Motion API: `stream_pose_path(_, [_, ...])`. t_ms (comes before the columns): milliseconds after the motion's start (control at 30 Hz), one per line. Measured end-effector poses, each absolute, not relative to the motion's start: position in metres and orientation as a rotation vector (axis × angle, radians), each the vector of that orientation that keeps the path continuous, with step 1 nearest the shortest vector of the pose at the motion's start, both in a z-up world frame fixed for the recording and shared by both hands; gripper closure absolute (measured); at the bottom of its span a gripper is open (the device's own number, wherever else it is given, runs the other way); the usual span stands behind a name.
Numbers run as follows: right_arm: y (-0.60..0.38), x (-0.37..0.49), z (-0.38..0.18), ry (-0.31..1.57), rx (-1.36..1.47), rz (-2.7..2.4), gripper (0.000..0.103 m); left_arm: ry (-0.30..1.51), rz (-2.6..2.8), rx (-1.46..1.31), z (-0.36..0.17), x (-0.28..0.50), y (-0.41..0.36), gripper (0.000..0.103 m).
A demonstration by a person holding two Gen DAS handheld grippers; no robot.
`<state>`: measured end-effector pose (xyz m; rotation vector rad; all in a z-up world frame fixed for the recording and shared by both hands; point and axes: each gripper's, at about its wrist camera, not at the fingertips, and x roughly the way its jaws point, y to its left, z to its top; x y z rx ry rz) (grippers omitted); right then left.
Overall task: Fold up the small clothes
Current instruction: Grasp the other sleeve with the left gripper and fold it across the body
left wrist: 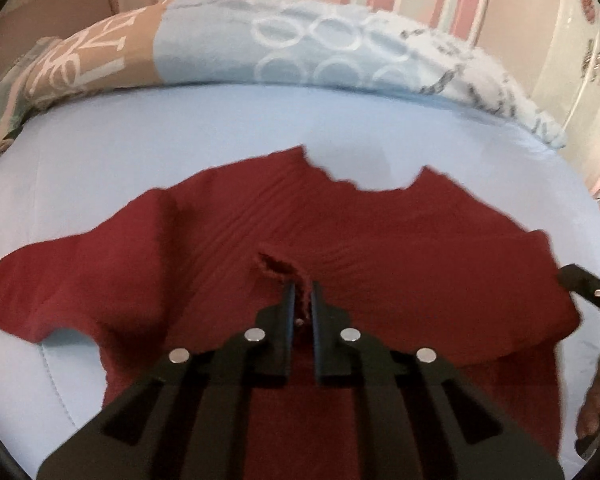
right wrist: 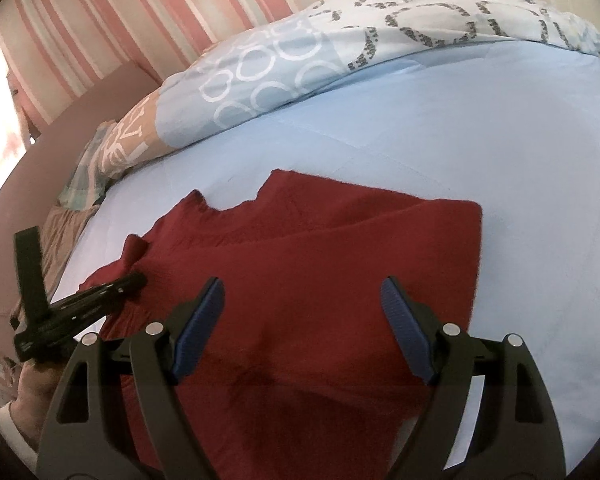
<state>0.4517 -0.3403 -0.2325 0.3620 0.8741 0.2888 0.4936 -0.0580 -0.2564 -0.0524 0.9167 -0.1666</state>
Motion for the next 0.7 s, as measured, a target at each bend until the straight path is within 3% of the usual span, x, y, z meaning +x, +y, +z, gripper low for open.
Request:
stream_pose_path(333, [-0.346,0.449,-0.228,0.868,0.362,0.283,0.022,0.874,-0.158,-0.06,-0.242,0.493,-0.053,0.097])
stream_pose_path(700, [-0.351,0.454,-0.234,0.897,0.321,0.213,0.022,0.93,0.05,0.067,-0.274,0.509,-0.004,0.096])
